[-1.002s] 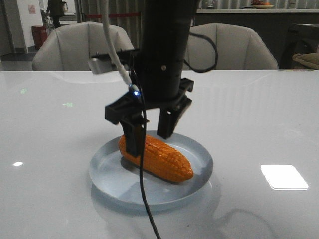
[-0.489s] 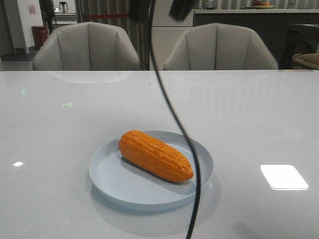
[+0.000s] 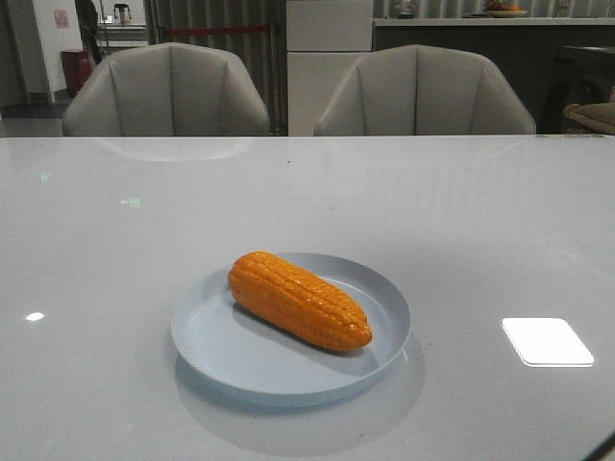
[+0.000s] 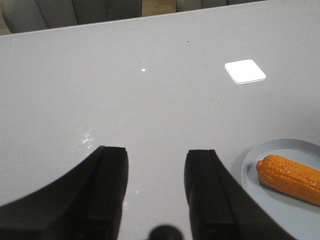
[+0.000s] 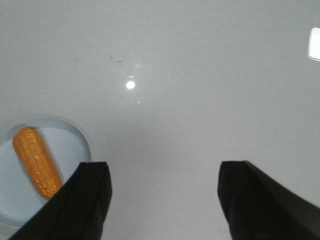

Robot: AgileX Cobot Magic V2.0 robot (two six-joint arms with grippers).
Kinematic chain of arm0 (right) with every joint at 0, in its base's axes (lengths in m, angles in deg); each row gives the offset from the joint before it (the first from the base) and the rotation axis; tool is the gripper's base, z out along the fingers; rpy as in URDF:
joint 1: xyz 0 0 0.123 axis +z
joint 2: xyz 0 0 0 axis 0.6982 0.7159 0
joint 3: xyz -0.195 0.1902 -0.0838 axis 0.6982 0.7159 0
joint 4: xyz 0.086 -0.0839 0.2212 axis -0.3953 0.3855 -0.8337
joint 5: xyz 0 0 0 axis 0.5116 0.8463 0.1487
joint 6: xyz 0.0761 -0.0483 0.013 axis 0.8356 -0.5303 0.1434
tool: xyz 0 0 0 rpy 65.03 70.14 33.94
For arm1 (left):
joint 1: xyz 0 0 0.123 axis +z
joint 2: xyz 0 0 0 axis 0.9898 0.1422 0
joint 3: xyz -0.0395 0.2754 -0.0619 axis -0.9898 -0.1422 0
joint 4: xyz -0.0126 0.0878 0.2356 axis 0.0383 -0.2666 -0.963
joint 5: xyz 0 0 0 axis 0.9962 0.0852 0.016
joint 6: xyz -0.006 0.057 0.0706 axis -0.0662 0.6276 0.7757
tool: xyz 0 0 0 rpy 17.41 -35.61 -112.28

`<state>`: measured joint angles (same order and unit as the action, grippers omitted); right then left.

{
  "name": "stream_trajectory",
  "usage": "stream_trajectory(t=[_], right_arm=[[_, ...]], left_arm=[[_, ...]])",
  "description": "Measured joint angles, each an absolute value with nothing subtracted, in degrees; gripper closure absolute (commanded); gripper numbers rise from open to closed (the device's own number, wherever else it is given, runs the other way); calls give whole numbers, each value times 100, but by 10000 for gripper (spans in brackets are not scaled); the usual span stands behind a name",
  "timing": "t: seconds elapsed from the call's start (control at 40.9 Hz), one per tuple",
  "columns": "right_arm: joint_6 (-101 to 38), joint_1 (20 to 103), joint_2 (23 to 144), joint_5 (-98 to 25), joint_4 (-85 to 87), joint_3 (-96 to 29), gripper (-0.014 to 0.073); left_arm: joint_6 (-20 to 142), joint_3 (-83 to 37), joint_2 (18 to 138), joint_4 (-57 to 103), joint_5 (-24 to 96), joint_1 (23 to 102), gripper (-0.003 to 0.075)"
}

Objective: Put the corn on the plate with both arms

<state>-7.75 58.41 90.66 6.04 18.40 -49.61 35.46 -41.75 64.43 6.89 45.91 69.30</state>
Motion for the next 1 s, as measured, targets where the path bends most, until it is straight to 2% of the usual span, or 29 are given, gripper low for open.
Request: stream_trajectory(t=[0.269,0.44,0.782,1.002], right_arm=[[-736,5160,7391,-91,1862,-2737,33],[-525,4986,6743,-155,1862,-1925,33],[-504,4952,6515,-188,1862,-1650,33],[-493,4952,6515,-188,1862,-1650,33]], left_arm=[[3546,-4175,6443,655,4591,6930,363],[3546,-4175,6443,645,4591,6930,363],[3546,-4175,6443,645,4591,6930,372],[3546,-4175,6443,645,4591,6930,475]])
